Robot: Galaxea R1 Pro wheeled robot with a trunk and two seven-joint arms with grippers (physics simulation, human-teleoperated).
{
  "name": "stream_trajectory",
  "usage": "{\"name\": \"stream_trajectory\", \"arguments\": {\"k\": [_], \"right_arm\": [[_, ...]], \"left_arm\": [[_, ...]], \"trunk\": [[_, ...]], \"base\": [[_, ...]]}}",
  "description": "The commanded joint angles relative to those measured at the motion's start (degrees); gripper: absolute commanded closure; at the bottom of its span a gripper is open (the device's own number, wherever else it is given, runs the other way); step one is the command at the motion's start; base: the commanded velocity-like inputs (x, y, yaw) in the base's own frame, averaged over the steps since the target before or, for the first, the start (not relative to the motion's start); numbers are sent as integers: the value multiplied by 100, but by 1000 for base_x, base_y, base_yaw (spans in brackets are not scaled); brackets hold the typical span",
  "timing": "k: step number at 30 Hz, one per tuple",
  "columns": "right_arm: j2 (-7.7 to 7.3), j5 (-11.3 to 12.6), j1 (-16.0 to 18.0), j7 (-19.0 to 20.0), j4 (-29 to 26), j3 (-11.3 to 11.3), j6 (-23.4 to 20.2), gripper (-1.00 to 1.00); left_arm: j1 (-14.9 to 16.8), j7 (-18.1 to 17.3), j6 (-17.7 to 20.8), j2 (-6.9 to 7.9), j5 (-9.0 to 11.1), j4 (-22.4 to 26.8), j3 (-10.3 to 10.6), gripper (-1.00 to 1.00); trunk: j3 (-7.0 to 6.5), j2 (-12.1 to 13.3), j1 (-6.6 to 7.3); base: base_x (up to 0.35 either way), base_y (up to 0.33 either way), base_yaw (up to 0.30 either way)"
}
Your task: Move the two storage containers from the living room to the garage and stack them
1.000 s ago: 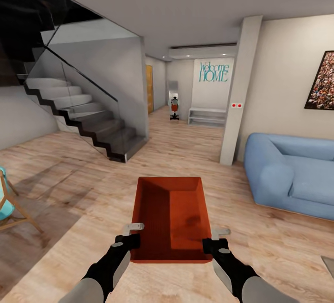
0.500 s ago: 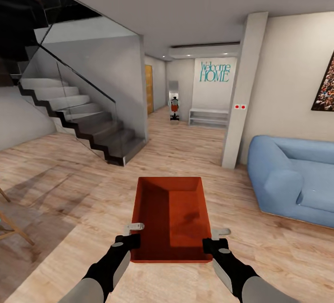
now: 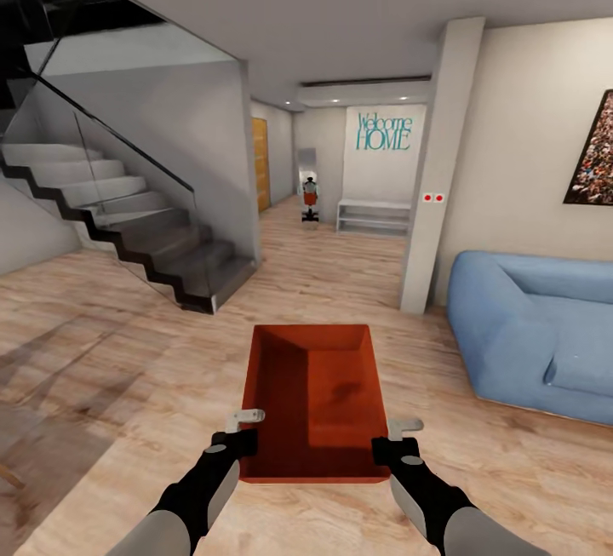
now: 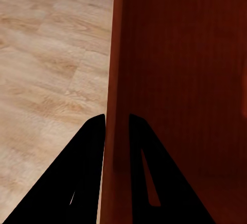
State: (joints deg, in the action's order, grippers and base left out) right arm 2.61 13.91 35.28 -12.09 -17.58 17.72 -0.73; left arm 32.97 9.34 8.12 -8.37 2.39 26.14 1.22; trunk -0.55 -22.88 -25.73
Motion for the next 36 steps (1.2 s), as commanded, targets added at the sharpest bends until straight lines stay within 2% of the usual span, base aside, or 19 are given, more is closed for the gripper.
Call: {"name": "stream_trajectory", "arguments": {"k": [1,36], "right_arm": [[-5,92,4,5,-18,-58,-6,100],[-5,87,4,-1,-18,-58,-12,100]], "left_arm": [[-1,340,41,46,-72,22,-157,100],[-1,340,49,46,-72,22,-164,100]], "trunk": [[2,-4,-5],[2,-4,-5]], "base": [[323,0,-13],[323,0,-14]]}}
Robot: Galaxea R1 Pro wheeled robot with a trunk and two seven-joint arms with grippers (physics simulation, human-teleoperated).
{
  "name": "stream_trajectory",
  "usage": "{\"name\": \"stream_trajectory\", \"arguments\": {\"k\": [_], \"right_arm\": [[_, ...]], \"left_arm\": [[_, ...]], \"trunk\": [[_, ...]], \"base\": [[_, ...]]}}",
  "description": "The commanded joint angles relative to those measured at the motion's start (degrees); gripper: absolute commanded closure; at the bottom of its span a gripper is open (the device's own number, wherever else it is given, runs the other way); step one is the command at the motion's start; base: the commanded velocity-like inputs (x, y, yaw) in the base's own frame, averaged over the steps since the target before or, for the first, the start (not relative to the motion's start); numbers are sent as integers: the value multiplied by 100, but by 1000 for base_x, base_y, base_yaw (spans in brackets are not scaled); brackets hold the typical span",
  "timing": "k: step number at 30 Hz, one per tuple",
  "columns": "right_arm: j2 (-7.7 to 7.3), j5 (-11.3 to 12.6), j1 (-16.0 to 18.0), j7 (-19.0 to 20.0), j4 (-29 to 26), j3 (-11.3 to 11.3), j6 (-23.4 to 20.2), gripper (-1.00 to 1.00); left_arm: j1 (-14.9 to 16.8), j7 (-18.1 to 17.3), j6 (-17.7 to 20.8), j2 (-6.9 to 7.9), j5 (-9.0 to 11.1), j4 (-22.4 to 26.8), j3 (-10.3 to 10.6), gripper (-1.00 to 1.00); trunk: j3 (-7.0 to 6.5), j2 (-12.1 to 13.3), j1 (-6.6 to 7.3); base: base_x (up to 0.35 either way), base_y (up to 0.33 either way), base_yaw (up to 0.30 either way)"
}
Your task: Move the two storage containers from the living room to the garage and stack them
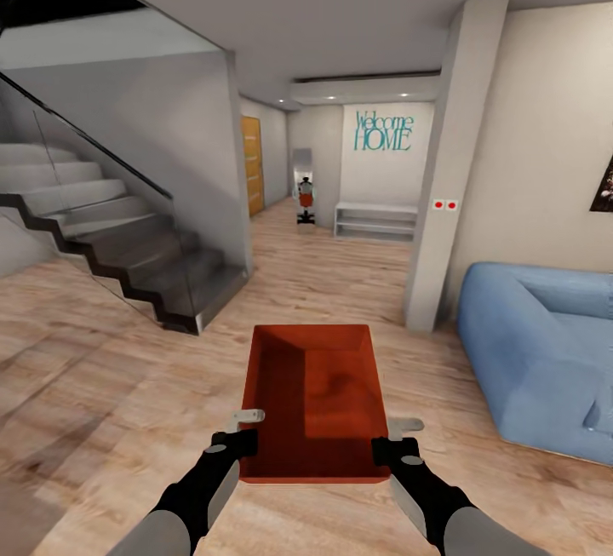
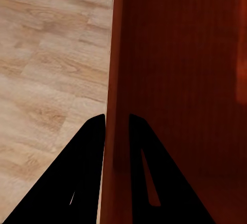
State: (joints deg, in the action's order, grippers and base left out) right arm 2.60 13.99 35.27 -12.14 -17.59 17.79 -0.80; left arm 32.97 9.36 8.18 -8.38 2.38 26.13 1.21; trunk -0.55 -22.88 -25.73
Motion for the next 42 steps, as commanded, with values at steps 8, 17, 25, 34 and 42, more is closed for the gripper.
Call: {"name": "stream_trajectory", "arguments": {"k": [8,17,25,34,42], "right_arm": [[-2,79,6,8,-17,-65,4,100],[1,86,5,1,-17,-65,9,100],[-1,83,5,1,-17,-65,3,100],[0,82,5,1,-17,-65,9,100],[2,84,6,1,-17,-65,9,100]], "left_arm": [[-2,339,36,47,-71,24,-164,100],[-2,339,40,47,-71,24,-165,100],[-2,339,39,47,-71,24,-165,100],[-2,339,41,47,-71,24,-165,100],[-2,339,36,47,-70,24,-165,100]], "trunk": [[2,-4,-5],[2,-4,-5],[2,-4,-5],[2,-4,-5],[2,-4,-5]], "base": [[323,0,-175],[323,0,-13],[323,0,0],[323,0,0],[323,0,0]]}}
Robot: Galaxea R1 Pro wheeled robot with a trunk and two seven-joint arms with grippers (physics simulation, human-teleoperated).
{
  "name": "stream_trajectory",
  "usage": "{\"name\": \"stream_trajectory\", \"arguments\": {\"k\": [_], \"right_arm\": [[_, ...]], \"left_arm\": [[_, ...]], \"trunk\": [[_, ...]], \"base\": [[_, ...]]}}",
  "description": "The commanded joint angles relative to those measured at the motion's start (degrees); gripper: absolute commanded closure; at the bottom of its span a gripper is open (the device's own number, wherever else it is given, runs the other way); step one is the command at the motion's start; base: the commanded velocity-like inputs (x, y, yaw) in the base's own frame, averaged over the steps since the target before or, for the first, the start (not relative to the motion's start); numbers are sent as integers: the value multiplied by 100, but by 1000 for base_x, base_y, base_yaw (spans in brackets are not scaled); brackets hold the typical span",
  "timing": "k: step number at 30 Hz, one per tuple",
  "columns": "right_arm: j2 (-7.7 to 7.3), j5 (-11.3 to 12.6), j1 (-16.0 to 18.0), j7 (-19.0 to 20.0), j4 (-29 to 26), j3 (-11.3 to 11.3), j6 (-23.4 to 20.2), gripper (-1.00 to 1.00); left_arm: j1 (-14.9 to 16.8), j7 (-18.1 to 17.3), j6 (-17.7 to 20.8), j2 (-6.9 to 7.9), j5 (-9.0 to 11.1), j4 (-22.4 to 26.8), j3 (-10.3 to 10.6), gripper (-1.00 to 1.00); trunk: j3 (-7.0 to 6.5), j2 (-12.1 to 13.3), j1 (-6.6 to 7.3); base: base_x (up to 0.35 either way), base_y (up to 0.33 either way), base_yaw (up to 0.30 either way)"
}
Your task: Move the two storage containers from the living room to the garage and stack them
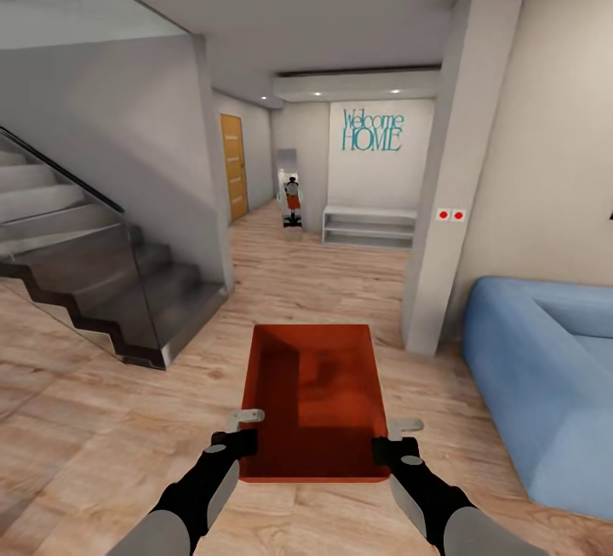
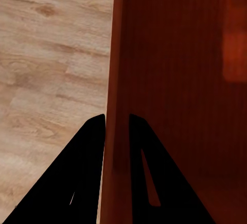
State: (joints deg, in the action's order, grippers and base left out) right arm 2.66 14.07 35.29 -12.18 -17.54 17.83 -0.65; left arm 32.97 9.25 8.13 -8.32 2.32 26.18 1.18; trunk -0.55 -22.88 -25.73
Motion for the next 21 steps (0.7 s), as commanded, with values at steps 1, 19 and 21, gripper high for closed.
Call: {"name": "stream_trajectory", "arguments": {"k": [1,19,21], "right_arm": [[-3,78,4,5,-21,-69,-5,100],[-9,79,3,-3,-21,-73,12,100],[-8,79,3,-5,-21,-72,12,100]], "left_arm": [[-1,349,41,39,-63,19,-162,100],[-1,349,40,41,-65,19,-162,100],[-1,349,40,41,-65,19,-162,100]], "trunk": [[2,-4,-5],[2,-4,-5],[2,-4,-5]], "base": [[323,0,0],[323,0,0],[323,0,0]]}}
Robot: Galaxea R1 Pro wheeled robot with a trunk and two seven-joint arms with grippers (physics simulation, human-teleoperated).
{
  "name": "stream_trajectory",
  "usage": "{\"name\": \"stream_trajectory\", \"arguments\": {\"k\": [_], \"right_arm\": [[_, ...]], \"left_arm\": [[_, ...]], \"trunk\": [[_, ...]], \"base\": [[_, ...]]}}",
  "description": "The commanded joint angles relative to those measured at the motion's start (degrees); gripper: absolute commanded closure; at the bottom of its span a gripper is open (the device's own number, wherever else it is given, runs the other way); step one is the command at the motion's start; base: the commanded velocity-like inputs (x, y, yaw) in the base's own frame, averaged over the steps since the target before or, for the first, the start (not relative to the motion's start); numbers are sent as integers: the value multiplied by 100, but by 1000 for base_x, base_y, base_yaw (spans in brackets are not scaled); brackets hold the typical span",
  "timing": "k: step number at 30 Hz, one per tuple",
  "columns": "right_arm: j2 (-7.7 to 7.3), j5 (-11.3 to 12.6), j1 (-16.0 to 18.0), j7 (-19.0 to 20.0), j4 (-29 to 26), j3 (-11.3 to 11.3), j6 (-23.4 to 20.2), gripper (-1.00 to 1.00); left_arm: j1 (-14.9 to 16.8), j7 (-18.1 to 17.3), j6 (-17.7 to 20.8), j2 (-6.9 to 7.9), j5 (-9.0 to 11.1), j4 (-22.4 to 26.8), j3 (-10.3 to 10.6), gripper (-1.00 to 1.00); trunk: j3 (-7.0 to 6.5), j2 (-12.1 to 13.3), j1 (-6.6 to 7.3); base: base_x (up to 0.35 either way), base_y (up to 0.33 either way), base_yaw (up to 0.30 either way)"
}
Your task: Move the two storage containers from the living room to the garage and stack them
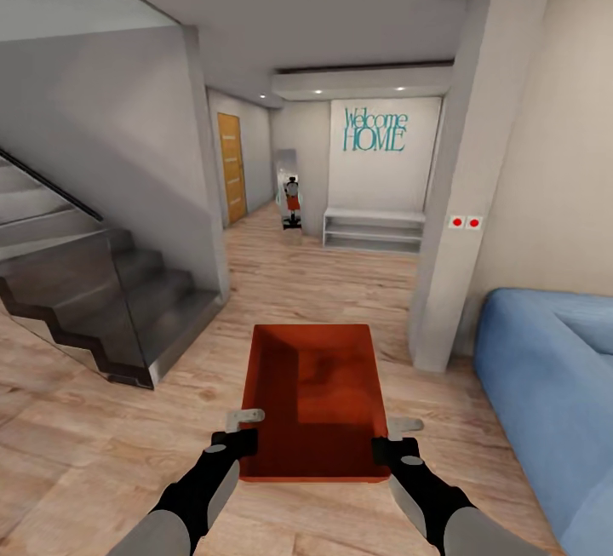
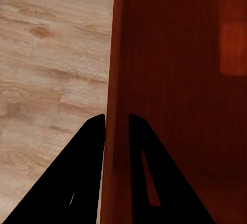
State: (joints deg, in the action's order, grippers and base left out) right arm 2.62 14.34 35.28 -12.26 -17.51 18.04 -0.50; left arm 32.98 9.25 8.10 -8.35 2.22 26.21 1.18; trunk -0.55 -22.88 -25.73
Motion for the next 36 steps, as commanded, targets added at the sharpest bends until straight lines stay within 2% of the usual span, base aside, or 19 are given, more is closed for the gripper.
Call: {"name": "stream_trajectory", "arguments": {"k": [1,36], "right_arm": [[-5,51,5,3,-24,-93,-2,100],[-4,51,4,-4,-24,-90,-4,100]], "left_arm": [[-2,349,43,44,-55,15,-162,100],[-2,349,43,44,-55,16,-162,100]], "trunk": [[2,-4,-5],[2,-4,-5]], "base": [[323,0,0],[323,0,0]]}}
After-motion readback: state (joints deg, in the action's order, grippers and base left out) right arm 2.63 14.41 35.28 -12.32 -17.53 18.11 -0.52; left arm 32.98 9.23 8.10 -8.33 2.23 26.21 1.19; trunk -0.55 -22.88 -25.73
